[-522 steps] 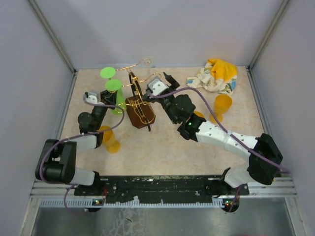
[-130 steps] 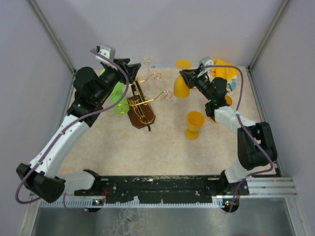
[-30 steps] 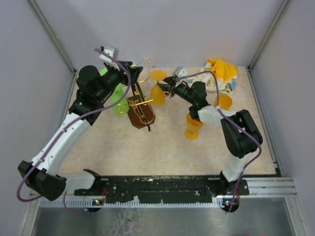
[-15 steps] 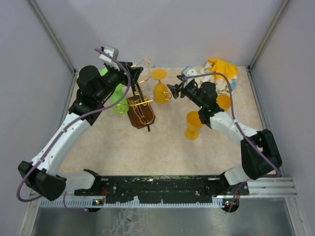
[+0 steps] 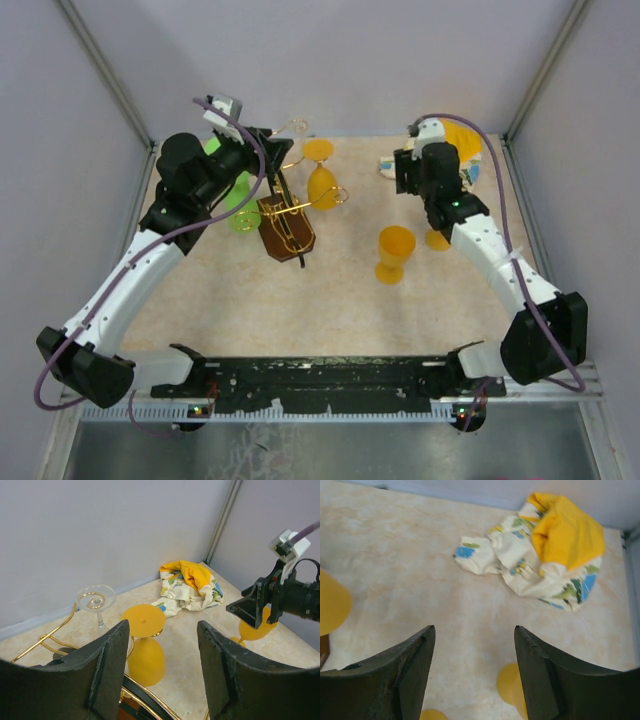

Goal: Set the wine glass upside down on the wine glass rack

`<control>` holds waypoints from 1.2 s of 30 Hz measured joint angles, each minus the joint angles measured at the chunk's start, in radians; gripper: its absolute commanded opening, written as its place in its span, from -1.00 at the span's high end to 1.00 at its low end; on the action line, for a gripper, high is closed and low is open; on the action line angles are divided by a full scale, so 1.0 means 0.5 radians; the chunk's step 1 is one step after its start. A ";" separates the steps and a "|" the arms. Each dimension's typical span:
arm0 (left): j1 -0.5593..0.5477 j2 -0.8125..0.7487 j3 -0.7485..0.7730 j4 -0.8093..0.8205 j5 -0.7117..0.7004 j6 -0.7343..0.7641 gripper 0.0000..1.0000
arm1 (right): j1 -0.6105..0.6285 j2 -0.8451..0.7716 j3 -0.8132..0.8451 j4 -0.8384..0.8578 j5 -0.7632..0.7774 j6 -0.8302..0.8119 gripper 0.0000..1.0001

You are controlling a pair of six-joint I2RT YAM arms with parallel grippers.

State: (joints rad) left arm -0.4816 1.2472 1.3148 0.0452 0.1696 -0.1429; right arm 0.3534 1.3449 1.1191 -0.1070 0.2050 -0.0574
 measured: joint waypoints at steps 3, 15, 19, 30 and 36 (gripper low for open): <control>0.000 0.000 0.000 -0.018 0.014 -0.003 -0.26 | -0.106 -0.006 0.113 -0.304 0.121 0.134 -0.29; 0.002 0.000 0.000 -0.082 0.033 -0.036 -0.26 | -0.149 -0.006 0.137 -0.885 0.324 0.312 -0.09; 0.002 0.000 0.000 -0.097 0.034 -0.037 -0.26 | -0.150 -0.005 0.052 -0.880 0.346 0.326 0.00; 0.003 0.000 0.000 -0.118 0.026 -0.043 -0.27 | -0.176 0.069 -0.064 -0.775 0.330 0.289 1.00; 0.004 0.010 0.028 -0.179 -0.014 -0.128 -0.31 | -0.176 0.089 0.048 -0.844 0.332 0.248 1.00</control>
State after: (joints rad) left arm -0.4797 1.2522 1.3289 -0.0444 0.1627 -0.2070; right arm 0.2653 1.3895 1.1431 -0.5289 0.3710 0.0666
